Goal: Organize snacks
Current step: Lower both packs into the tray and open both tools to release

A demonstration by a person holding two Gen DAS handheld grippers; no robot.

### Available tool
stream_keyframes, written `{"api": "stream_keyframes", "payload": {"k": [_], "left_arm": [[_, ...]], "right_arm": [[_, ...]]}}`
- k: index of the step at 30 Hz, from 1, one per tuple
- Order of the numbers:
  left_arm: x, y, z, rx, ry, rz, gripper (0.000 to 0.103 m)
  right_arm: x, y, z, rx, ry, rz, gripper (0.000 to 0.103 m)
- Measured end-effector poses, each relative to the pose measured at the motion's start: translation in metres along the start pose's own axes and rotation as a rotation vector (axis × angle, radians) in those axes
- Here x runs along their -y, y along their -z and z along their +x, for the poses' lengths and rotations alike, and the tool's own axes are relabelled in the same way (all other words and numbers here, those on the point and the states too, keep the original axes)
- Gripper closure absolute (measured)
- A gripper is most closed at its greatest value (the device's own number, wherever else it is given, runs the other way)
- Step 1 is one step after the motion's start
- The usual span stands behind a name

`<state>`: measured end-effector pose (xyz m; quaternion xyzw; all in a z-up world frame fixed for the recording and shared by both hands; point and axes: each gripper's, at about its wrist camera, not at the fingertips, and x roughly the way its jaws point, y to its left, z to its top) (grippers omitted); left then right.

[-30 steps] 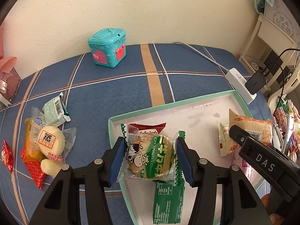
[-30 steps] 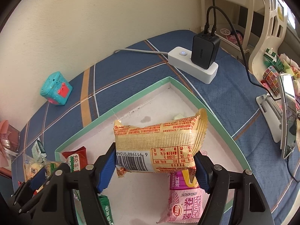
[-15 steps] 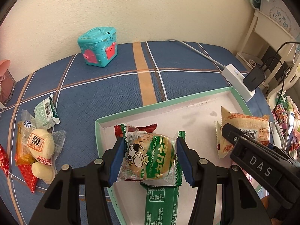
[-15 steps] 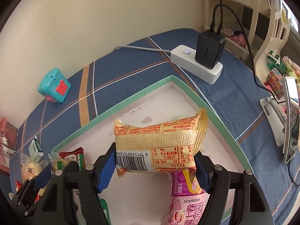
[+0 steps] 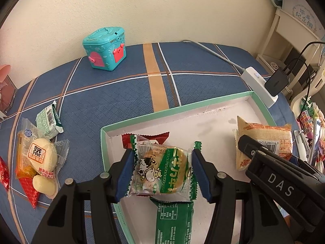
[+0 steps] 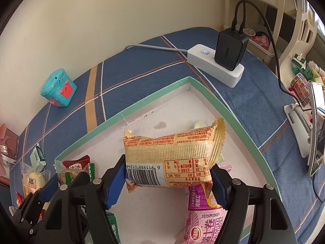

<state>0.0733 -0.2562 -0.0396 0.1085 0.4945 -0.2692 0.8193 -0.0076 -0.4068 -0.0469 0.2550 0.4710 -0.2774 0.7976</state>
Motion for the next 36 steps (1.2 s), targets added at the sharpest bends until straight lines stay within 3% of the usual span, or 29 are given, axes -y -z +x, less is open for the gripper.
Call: {"api": "stream_keyframes", "payload": {"k": [3, 11, 13, 16, 26, 36], "left_arm": [[-0.001, 0.000, 0.000, 0.002, -0.006, -0.001, 0.032], [-0.003, -0.003, -0.010, 0.003, -0.025, -0.004, 0.029], [-0.005, -0.004, -0.015, 0.008, -0.033, -0.011, 0.021], [-0.009, -0.007, -0.022, 0.017, -0.046, -0.025, 0.017], [-0.045, -0.006, -0.020, 0.002, -0.164, -0.147, 0.004], [-0.074, -0.008, -0.030, 0.041, -0.176, -0.221, 0.003]], "right_arm": [[0.001, -0.001, 0.000, 0.000, 0.003, 0.001, 0.025], [0.002, -0.003, -0.004, -0.004, -0.008, 0.000, 0.021], [0.003, -0.004, -0.007, 0.001, -0.011, 0.003, 0.013], [0.005, -0.007, -0.014, 0.020, -0.014, 0.014, 0.000], [0.010, -0.010, -0.023, 0.048, -0.029, 0.027, 0.000], [-0.004, -0.007, -0.022, 0.054, -0.040, -0.023, 0.000]]}}
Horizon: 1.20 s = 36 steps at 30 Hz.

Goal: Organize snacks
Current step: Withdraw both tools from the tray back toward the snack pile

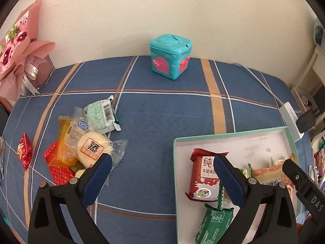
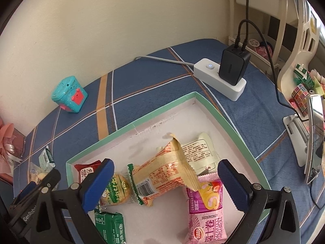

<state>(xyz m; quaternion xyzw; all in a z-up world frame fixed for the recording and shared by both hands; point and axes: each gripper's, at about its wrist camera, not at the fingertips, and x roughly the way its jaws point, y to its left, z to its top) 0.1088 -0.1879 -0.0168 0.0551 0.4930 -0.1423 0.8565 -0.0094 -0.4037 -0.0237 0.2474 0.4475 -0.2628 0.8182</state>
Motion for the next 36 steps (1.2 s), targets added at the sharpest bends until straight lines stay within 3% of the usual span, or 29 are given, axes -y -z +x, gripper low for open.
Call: {"api": "stream_keyframes", "payload": {"k": [18, 28, 36], "left_arm": [[-0.044, -0.005, -0.023, 0.026, -0.002, -0.071, 0.003], [-0.091, 0.009, -0.038, 0.016, 0.028, -0.200, 0.003], [-0.113, 0.028, -0.048, 0.042, -0.028, -0.174, 0.003]], "right_arm": [[-0.041, 0.017, -0.017, -0.046, -0.054, -0.070, 0.000], [-0.058, 0.040, -0.026, -0.074, -0.084, -0.098, 0.000], [-0.082, 0.066, -0.036, -0.060, -0.075, -0.174, 0.000]]}}
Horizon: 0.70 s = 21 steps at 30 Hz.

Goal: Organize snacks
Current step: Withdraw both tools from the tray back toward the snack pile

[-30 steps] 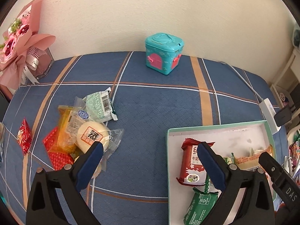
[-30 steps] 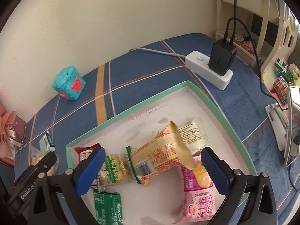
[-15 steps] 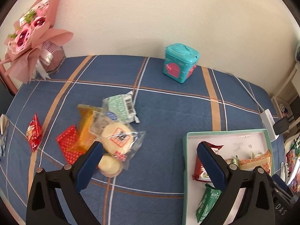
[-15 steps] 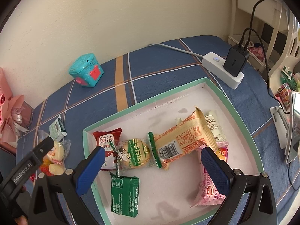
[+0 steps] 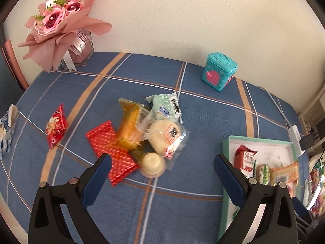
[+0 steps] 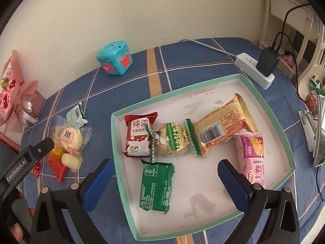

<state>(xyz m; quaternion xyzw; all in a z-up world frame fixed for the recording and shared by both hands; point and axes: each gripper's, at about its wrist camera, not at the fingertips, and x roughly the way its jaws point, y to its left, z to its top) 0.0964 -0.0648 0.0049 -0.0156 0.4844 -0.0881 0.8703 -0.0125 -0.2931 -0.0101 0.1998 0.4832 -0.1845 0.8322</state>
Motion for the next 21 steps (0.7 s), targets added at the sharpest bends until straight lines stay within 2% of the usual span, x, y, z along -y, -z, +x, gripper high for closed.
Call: {"api": "stream_keyframes", "payload": {"k": [9, 13, 21], "left_arm": [[-0.032, 0.008, -0.017, 0.031, -0.036, 0.010, 0.003], [-0.053, 0.012, -0.020, 0.027, -0.033, -0.017, 0.003], [-0.092, 0.007, -0.037, 0.082, -0.094, -0.063, 0.003]], "right_arm": [[-0.028, 0.023, 0.000, -0.026, -0.012, -0.060, 0.000], [-0.045, 0.032, 0.000, -0.034, -0.024, -0.091, 0.000], [-0.074, 0.033, -0.002, -0.005, -0.081, -0.097, 0.000]]}}
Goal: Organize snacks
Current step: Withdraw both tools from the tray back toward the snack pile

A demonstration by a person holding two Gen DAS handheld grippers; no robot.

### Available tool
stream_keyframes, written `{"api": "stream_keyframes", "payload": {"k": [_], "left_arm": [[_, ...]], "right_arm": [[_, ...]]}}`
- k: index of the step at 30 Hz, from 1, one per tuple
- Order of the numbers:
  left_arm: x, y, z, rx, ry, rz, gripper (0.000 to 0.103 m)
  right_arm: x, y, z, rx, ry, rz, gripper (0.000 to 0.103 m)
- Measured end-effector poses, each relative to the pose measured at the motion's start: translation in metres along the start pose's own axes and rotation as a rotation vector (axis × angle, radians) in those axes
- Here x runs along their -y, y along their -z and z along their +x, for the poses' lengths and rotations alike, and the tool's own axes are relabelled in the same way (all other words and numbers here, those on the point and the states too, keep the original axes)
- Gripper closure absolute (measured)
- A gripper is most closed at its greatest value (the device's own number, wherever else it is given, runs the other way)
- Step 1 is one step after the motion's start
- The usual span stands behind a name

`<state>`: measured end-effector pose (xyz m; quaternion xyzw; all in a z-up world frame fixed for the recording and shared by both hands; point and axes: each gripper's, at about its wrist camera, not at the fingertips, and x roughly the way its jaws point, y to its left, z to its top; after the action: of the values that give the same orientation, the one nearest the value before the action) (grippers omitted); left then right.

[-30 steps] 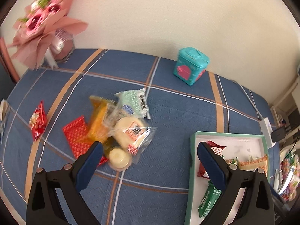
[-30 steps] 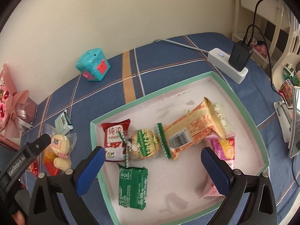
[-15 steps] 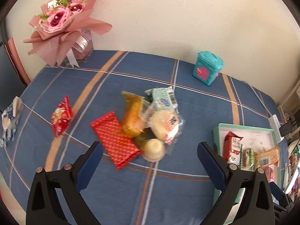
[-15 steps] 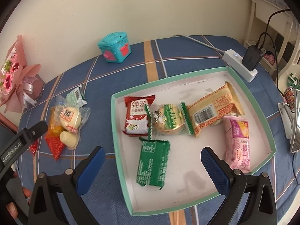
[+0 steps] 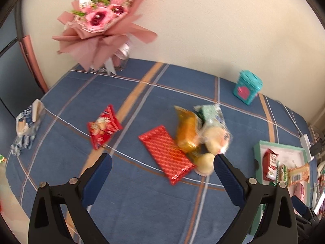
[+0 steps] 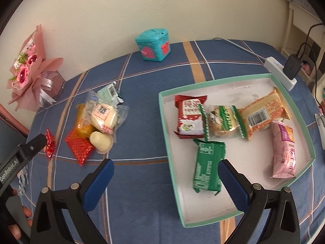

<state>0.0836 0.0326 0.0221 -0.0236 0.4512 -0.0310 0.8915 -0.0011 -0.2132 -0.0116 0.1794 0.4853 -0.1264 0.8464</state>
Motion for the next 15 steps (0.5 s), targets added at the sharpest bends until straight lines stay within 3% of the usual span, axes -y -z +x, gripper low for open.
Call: {"api": "stream_keyframes", "payload": {"k": [6, 10, 15], "left_arm": [[-0.024, -0.009, 0.003, 0.003, 0.005, -0.044, 0.003], [-0.038, -0.013, 0.013, -0.023, 0.024, -0.068, 0.003], [-0.063, -0.017, 0.030, -0.076, -0.010, -0.101, 0.003]], "right_arm": [[-0.028, -0.003, 0.009, -0.006, -0.071, -0.027, 0.000], [-0.048, -0.006, 0.014, 0.006, -0.080, -0.069, 0.000], [-0.066, -0.006, 0.028, -0.025, -0.080, -0.114, 0.000]]}}
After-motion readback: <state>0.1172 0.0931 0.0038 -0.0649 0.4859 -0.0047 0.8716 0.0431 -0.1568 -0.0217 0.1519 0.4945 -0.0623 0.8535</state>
